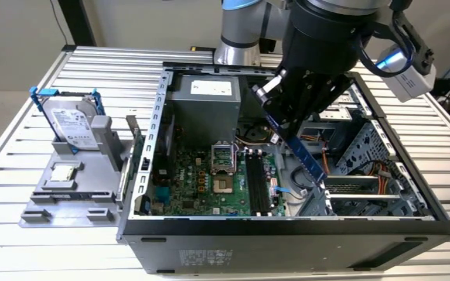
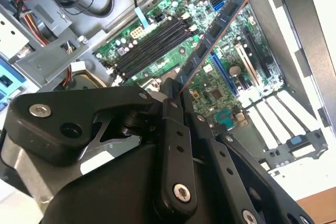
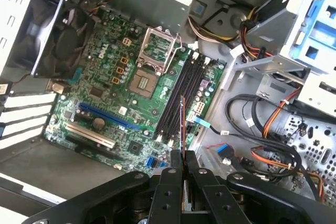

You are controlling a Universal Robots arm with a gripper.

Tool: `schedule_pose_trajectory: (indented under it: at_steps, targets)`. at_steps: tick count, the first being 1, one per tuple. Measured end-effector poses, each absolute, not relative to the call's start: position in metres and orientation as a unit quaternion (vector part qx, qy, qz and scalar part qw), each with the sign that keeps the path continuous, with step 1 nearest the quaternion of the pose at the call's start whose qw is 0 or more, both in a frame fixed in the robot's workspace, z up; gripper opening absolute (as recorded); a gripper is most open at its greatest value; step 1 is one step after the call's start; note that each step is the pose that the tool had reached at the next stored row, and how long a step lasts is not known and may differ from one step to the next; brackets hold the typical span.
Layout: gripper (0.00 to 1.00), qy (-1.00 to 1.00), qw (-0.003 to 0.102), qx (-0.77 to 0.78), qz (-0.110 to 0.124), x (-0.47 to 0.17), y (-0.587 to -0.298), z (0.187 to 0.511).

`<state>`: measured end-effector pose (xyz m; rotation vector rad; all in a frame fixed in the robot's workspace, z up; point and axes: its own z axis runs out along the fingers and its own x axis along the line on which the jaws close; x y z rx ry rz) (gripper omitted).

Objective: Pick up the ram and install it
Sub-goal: 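Insert the ram into the slot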

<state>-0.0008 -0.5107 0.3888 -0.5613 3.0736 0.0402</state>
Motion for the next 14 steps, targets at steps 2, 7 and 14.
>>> schedule_pose_trajectory:
  at_steps: [2, 7, 14]
  targets:
    - [0.0, 0.986, 0.009, -0.167, 0.013, -0.0008, -0.5107, 0.3889]
    - [0.0, 0.991, 0.009, -0.137, 0.012, -0.0008, -0.5107, 0.3889]
    - [0.0, 0.996, 0.01, -0.087, 0.012, -0.0008, -0.5107, 0.3888]
